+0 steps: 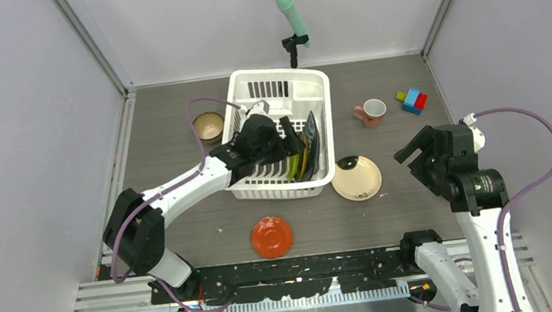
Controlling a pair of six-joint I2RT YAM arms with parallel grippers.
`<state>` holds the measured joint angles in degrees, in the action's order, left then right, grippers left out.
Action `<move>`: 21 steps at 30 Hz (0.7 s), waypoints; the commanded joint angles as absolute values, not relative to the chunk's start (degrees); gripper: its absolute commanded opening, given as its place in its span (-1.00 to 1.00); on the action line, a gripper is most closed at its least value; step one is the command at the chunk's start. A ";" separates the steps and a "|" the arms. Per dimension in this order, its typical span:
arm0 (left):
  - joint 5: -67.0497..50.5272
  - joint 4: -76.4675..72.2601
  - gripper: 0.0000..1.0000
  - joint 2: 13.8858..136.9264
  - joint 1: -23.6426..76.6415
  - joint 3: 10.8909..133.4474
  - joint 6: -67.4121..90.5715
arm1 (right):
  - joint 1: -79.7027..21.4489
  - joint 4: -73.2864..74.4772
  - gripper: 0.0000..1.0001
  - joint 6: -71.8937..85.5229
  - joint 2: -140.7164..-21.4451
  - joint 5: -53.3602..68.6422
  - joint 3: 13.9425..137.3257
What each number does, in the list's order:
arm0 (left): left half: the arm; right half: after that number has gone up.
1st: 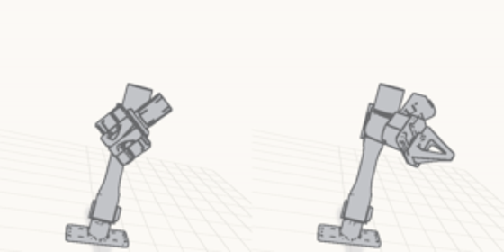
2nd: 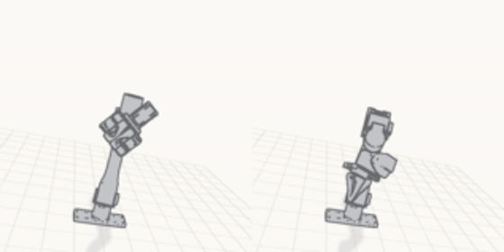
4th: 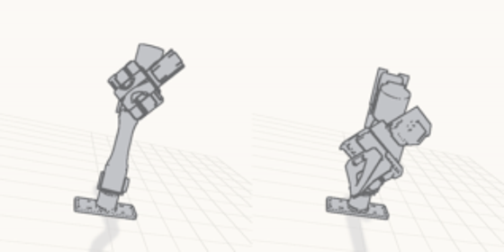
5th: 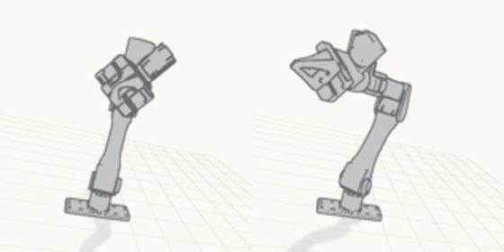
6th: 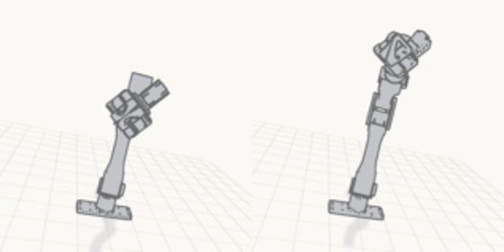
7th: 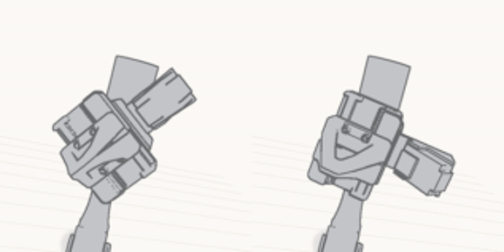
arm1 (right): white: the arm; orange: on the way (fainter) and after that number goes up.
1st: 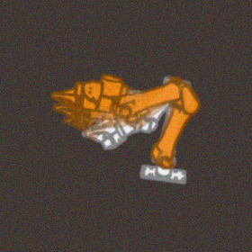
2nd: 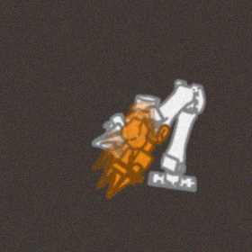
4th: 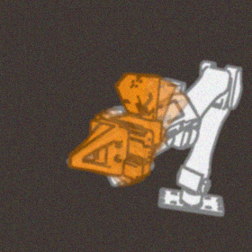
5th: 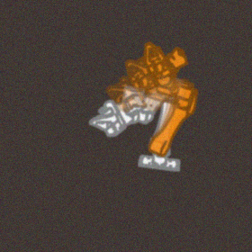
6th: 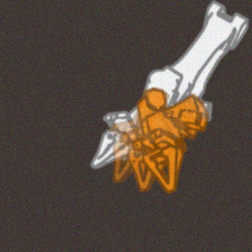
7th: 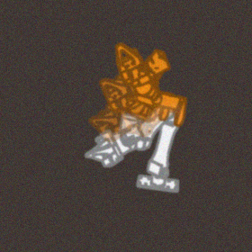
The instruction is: Load the mixed dishes into the dish rack
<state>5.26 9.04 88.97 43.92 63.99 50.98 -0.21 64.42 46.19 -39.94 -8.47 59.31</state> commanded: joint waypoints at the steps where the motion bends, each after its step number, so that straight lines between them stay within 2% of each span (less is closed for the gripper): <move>1: 0.27 7.89 0.89 85.52 44.03 65.17 47.89 | 0.00 64.18 0.77 43.74 -42.98 -9.16 59.48; 5: 3.14 18.38 0.98 79.26 44.03 67.40 41.74 | 0.00 63.38 0.76 40.03 -46.79 -2.49 60.77; 9: 13.41 31.27 0.99 73.62 43.72 70.56 29.83 | 0.00 60.08 0.75 37.14 -48.02 9.19 59.20; 13: 21.41 39.31 0.99 71.71 40.48 70.41 25.97 | 0.00 57.74 0.74 36.12 -49.92 12.48 57.50; 21: 28.69 38.42 0.71 72.08 38.49 63.29 27.28 | 0.00 55.80 0.68 36.33 -53.54 12.73 59.92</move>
